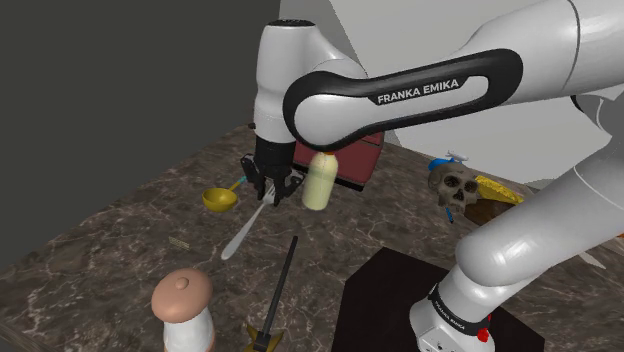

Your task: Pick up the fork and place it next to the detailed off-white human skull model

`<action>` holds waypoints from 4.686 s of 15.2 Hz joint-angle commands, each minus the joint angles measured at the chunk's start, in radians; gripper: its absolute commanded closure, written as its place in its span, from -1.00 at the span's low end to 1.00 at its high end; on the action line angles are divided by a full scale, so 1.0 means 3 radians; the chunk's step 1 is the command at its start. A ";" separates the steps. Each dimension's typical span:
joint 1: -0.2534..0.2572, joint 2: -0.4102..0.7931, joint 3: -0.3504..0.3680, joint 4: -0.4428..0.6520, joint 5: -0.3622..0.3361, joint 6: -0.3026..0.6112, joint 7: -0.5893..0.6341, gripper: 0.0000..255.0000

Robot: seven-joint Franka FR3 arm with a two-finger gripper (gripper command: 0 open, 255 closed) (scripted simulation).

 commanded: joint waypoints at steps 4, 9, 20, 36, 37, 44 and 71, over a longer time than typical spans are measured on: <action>0.0016 -0.0093 -0.0071 0.0169 0.0063 -0.0235 -0.0065 1.00; 0.0023 -0.0151 -0.0126 0.0353 0.0093 -0.0462 -0.0104 1.00; 0.0075 -0.0544 -0.0520 0.0361 0.0308 -0.0805 -0.0502 1.00; 0.0076 -0.1560 -0.1886 -0.0716 0.0302 -0.0877 -0.1985 1.00; 0.0055 -0.1590 -0.1961 -0.0754 0.0270 -0.0877 -0.2068 1.00; -0.0140 -0.1683 -0.2467 -0.0915 0.0007 -0.0852 -0.2645 1.00; -0.0852 -0.0289 -0.4180 0.0198 -0.0610 -0.0539 -0.4752 1.00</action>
